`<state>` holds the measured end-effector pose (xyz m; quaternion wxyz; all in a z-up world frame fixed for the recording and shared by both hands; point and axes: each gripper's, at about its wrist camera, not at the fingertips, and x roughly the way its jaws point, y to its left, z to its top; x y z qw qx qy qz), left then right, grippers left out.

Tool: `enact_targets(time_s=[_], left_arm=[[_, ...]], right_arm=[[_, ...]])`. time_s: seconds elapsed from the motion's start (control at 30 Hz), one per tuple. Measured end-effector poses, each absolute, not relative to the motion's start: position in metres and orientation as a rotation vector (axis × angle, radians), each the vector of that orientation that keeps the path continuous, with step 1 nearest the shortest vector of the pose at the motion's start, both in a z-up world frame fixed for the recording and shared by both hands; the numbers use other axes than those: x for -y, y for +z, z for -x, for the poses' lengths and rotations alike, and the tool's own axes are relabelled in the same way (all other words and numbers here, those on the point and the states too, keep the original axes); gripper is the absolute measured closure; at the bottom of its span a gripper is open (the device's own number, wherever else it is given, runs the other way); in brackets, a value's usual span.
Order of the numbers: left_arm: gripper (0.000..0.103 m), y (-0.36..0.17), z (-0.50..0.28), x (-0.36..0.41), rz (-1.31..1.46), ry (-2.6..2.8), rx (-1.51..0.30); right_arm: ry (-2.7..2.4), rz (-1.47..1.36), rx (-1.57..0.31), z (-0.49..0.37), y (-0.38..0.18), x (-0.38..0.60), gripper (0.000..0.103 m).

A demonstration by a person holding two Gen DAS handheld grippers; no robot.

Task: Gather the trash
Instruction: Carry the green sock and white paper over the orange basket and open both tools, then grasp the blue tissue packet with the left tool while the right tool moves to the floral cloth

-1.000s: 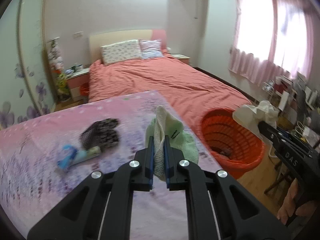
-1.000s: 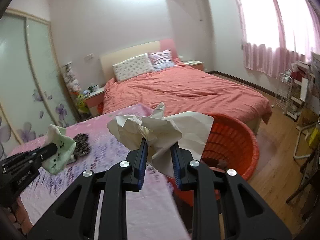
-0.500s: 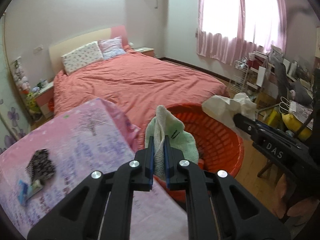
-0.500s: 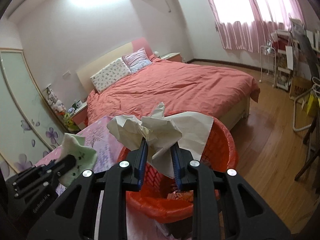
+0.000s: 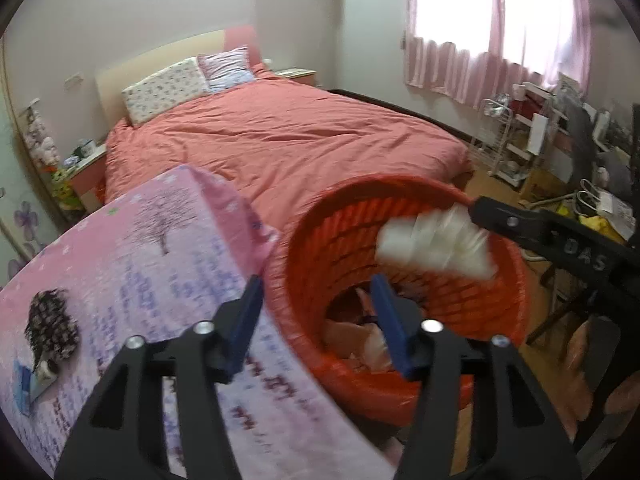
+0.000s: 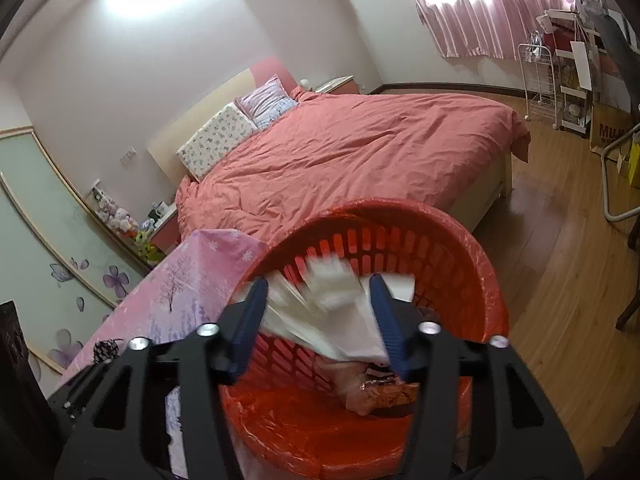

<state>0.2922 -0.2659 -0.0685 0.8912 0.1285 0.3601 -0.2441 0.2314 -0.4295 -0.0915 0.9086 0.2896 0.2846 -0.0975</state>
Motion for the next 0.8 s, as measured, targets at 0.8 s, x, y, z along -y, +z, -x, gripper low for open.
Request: enact_targets(time_s=[0.8], left_arm=[[0.004, -0.078, -0.306, -0.045, -0.13, 0.089, -0.813]], right_arm=[[-0.174, -0.294, -0.69, -0.217, -0.088, 0.308, 0.017]])
